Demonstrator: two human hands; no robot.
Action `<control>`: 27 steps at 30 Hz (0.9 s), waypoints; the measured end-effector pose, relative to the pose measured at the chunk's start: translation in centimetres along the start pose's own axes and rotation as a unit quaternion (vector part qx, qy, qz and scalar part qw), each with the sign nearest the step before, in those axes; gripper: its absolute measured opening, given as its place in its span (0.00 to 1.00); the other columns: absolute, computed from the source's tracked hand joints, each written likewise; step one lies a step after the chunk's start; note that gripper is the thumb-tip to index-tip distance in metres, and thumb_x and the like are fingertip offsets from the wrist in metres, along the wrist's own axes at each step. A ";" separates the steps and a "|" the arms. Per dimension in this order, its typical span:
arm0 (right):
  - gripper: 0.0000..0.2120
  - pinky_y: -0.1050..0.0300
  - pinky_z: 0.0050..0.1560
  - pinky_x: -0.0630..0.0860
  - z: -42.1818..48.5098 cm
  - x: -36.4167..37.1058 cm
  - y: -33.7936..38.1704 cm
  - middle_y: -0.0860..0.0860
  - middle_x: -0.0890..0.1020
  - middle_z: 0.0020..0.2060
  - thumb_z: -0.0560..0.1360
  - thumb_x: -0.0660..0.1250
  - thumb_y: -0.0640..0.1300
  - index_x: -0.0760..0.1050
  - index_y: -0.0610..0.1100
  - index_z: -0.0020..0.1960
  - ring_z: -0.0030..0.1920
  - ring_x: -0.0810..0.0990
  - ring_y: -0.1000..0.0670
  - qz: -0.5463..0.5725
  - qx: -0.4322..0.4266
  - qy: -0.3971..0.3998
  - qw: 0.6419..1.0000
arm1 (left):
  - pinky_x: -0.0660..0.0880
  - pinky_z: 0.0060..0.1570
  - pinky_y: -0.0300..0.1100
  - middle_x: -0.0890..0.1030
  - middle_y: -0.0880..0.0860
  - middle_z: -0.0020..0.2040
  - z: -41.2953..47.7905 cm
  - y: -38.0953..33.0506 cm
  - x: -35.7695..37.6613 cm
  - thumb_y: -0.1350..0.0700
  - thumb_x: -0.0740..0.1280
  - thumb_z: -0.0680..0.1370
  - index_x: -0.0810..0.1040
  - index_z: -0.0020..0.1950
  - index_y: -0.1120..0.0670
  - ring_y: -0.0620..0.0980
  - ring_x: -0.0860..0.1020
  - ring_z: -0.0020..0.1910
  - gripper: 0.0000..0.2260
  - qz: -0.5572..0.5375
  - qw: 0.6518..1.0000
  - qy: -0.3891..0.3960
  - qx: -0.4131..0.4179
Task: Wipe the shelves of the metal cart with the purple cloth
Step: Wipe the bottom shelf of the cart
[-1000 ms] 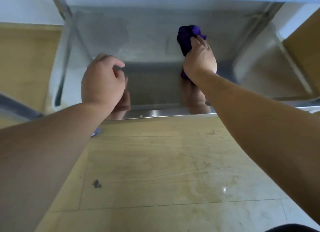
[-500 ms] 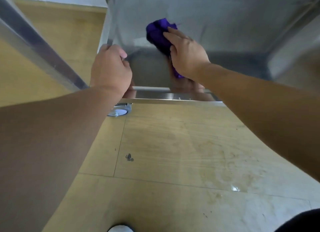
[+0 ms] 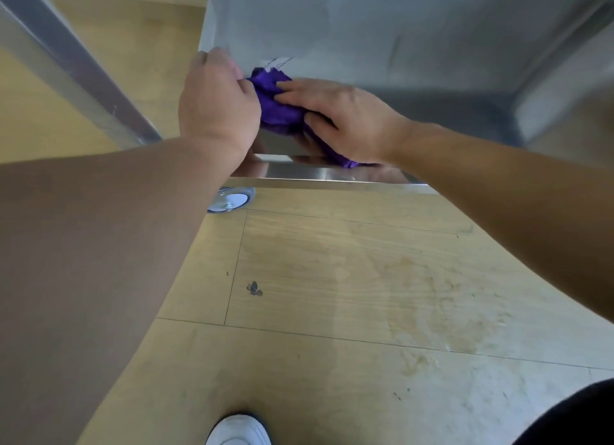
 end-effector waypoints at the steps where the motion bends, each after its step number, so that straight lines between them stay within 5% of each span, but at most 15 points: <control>1: 0.23 0.53 0.73 0.62 -0.2 -0.1 -0.2 0.51 0.68 0.72 0.78 0.55 0.38 0.68 0.47 0.72 0.73 0.65 0.52 -0.003 0.007 0.000 1.000 | 0.71 0.52 0.47 0.76 0.56 0.59 0.0 -0.5 0.2 0.60 0.57 0.76 0.76 0.55 0.58 0.56 0.76 0.54 0.12 -0.003 1.000 0.001 0.011; 7: 0.23 0.46 0.73 0.61 -2.8 -1.7 -1.5 0.49 0.66 0.73 0.79 0.57 0.41 0.64 0.51 0.73 0.73 0.64 0.45 -0.053 0.082 0.016 0.995 | 0.72 0.57 0.48 0.75 0.57 0.58 -0.3 -4.9 2.6 0.57 0.59 0.77 0.77 0.56 0.57 0.57 0.76 0.55 0.12 -0.011 0.987 0.076 0.139; 10: 0.26 0.42 0.67 0.67 -4.9 -3.4 -2.1 0.47 0.70 0.69 0.76 0.64 0.51 0.62 0.52 0.72 0.68 0.68 0.40 -0.068 0.221 0.008 0.973 | 0.72 0.58 0.52 0.75 0.58 0.56 -0.6 -6.6 3.5 0.54 0.61 0.76 0.80 0.56 0.55 0.58 0.75 0.56 0.12 0.016 0.967 0.159 0.197; 13: 0.25 0.45 0.61 0.72 -6.7 -4.9 -1.9 0.44 0.75 0.59 0.73 0.68 0.55 0.68 0.44 0.65 0.62 0.71 0.40 -0.102 0.298 0.019 0.949 | 0.73 0.55 0.49 0.75 0.54 0.57 -1.5 -7.8 3.5 0.53 0.62 0.76 0.81 0.56 0.52 0.56 0.76 0.54 0.12 0.026 0.950 0.200 0.237; 20: 0.19 0.54 0.43 0.71 -7.6 -5.9 -0.1 0.48 0.77 0.42 0.67 0.66 0.60 0.71 0.46 0.47 0.47 0.76 0.43 -0.051 0.400 0.078 0.912 | 0.72 0.60 0.47 0.72 0.48 0.66 -4.2 -9.0 2.4 0.56 0.64 0.76 0.75 0.65 0.50 0.50 0.74 0.62 0.17 -0.019 0.922 0.297 0.249; 27: 0.20 0.52 0.50 0.71 -9.3 -5.9 2.7 0.49 0.75 0.46 0.69 0.68 0.57 0.71 0.45 0.53 0.48 0.72 0.48 -0.030 0.362 0.090 0.927 | 0.71 0.63 0.53 0.65 0.50 0.73 -6.4 -8.2 0.0 0.58 0.66 0.74 0.65 0.73 0.49 0.56 0.69 0.68 0.28 0.104 0.879 0.357 0.297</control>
Point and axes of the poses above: each hand's wrist, its own z-axis towards the middle knuckle, its own x-axis out of the palm, y = z × x, the point moved 1 cm from there along z, towards the middle knuckle
